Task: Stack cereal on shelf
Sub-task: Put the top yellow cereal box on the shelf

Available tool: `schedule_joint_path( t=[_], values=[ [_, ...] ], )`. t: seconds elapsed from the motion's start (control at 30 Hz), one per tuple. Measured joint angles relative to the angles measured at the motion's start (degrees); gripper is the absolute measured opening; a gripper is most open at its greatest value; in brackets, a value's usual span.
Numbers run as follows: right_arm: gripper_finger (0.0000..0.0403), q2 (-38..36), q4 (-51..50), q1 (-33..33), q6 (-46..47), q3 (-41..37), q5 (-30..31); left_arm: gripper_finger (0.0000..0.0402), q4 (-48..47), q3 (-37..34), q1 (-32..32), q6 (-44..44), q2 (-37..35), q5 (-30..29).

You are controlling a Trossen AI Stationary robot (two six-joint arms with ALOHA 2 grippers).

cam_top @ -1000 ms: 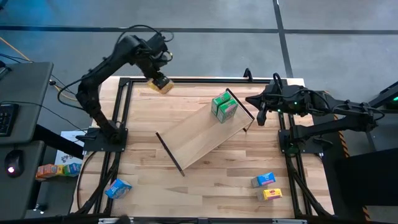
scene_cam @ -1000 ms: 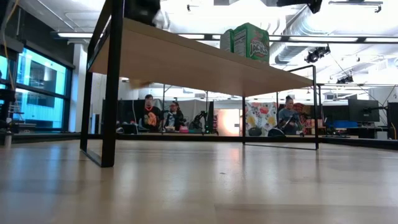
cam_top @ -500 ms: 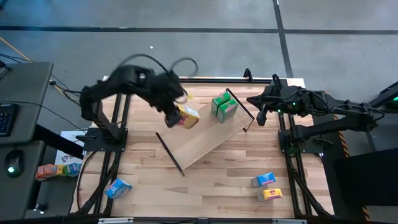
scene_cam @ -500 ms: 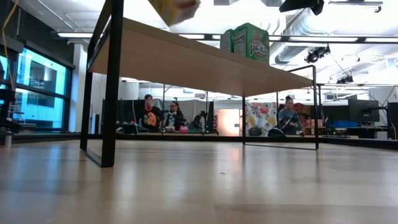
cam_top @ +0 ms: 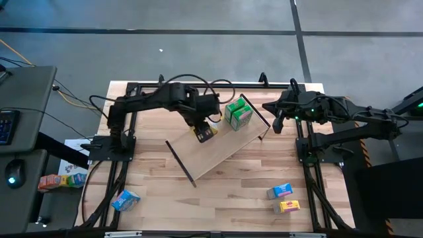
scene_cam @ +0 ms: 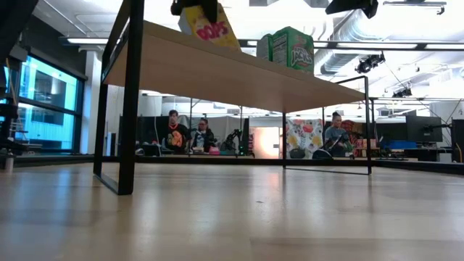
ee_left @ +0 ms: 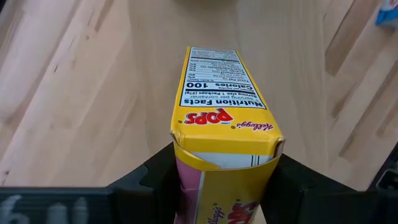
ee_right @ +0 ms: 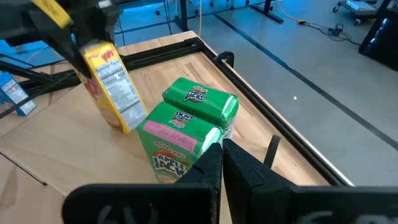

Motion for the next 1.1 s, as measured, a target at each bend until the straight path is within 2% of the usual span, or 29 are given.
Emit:
schedule_joint_path(
  t=[0.4, 0.9, 1.1],
  values=[
    [0.0, 0.0, -0.2, 0.0, 1.4, 0.0, -0.5, 0.0167, 2.1, 0.1, 0.0, 5.5, 0.8, -0.6],
    [0.0, 0.0, -0.2, 0.0, 1.3, 0.0, -0.6, 0.0226, 5.0, 0.0, 0.8, 8.8, 0.8, -1.6],
    [0.0, 0.0, -0.2, 0.0, 1.3, 0.0, -0.6, 0.0232, 7.6, 0.4, 2.2, 10.8, 0.4, -1.0]
  ],
)
